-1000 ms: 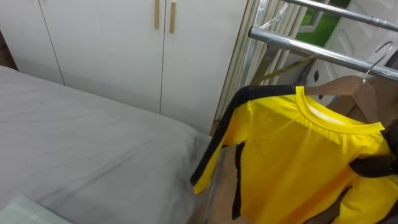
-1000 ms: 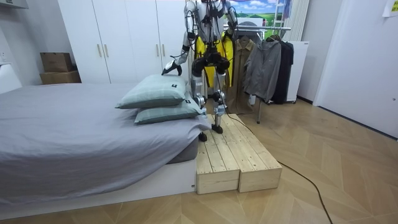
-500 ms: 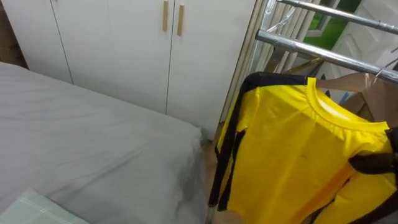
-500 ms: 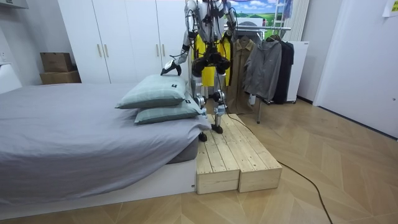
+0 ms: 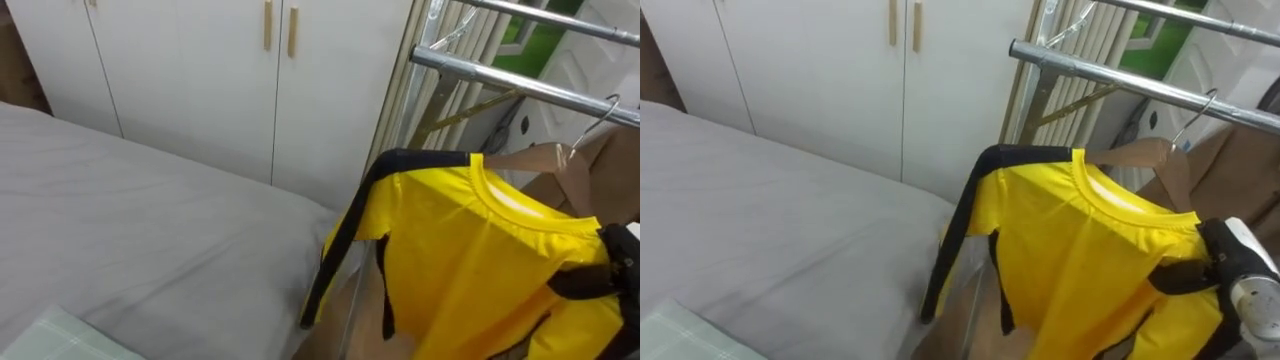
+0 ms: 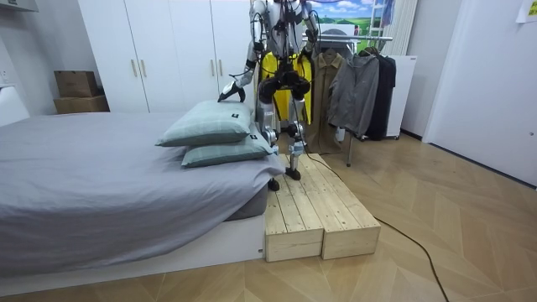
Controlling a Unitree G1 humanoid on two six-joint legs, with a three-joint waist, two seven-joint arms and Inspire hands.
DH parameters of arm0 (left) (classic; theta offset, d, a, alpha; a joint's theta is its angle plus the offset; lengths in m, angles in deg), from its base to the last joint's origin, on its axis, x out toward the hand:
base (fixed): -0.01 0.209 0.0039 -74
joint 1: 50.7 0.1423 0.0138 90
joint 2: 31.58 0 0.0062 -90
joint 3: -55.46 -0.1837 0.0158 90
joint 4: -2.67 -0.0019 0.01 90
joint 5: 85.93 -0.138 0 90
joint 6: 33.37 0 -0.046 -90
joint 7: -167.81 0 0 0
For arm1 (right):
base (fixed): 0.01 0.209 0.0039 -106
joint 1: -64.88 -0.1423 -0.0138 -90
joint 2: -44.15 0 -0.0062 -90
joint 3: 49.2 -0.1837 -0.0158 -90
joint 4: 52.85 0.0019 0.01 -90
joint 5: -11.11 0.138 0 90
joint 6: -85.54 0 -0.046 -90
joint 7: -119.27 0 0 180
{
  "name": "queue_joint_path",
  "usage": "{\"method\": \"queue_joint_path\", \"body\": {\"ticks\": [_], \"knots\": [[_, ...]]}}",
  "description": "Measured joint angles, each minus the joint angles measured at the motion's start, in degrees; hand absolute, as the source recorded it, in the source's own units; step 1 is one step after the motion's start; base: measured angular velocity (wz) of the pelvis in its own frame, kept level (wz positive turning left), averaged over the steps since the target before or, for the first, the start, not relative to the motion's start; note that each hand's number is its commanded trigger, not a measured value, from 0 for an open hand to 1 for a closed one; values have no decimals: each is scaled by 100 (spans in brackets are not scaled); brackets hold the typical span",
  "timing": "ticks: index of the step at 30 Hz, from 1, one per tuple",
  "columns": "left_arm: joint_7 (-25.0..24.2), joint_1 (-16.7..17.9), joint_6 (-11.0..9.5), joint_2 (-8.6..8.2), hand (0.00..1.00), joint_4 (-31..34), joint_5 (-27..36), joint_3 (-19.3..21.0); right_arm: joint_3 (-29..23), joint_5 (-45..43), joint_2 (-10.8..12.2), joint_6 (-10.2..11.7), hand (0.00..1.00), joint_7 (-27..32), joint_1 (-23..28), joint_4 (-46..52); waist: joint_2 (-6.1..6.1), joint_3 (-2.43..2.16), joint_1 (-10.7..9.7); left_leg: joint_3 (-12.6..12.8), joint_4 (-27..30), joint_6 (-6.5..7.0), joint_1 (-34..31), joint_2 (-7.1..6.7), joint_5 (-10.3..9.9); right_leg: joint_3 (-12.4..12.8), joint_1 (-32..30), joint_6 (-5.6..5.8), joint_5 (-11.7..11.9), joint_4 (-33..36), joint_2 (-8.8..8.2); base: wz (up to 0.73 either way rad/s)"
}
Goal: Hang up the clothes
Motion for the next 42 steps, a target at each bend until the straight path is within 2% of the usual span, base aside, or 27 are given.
{"method": "queue_joint_path", "body": {"ticks": [7, 14, 26, 34, 35, 36, 37, 38, 42], "knots": [[0, -45, -51, 2, 0, -2, 99, -11, 138, 627, 51, 55, 100, -16, 140, -153, -51, -30, 168, -60, 11, -4, 41, 3, 3, -32, 101, 0, 25, -81, -6, 3], [-1, -61, -52, 2, 0, 29, 101, -24, 124, 891, 309, 151, 100, 168, 153, -247, -33, -8, 160, -165, 19, -4, 28, 0, 3, -136, 178, 6, 50, -190, -34, 8], [-2, -91, -51, 3, 0, 130, 107, -40, 1, 980, 577, 345, 100, 397, 153, -385, -2, 8, 173, -203, -3, -13, 0, 9, -6, -159, 186, 2, 56, -258, -25, 1], [-47, -102, -50, 2, 0, 107, 104, -23, -106, 993, 611, 386, 100, 394, 243, -403, 18, 7, 278, -214, -3, -14, 31, 9, -7, -166, 221, 2, 56, -258, -27, 0], [-64, -102, -50, 2, 0, 107, 103, -23, -105, 993, 610, 389, 90, 394, 244, -425, 19, 6, 278, -228, -3, -14, 32, 9, -7, -180, 226, 2, 56, -257, -28, 5], [-80, -102, -50, 2, 0, 107, 103, -22, -106, 993, 610, 389, 40, 394, 244, -435, 19, 5, 278, -235, -3, -14, 32, 9, -7, -187, 229, 2, 56, -257, -27, 5], [-102, -101, -50, 2, 0, 105, 104, -22, -107, 994, 610, 395, 16, 395, 244, -445, 21, 6, 279, -242, -3, -14, 33, 9, -7, -196, 232, 2, 57, -255, -29, 0], [-107, -95, -50, 2, 0, 103, 104, -22, -107, 993, 609, 396, 0, 396, 244, -445, 21, 6, 282, -242, -3, -15, 32, 9, -7, -196, 230, 2, 57, -253, -28, 0], [-107, -86, -50, -5, 0, 103, 99, -22, -104, 943, 607, 326, 0, 365, 248, -578, 25, 9, 294, -247, -6, -18, 32, 9, -9, -200, 232, 2, 57, -255, 0, 0]]}}
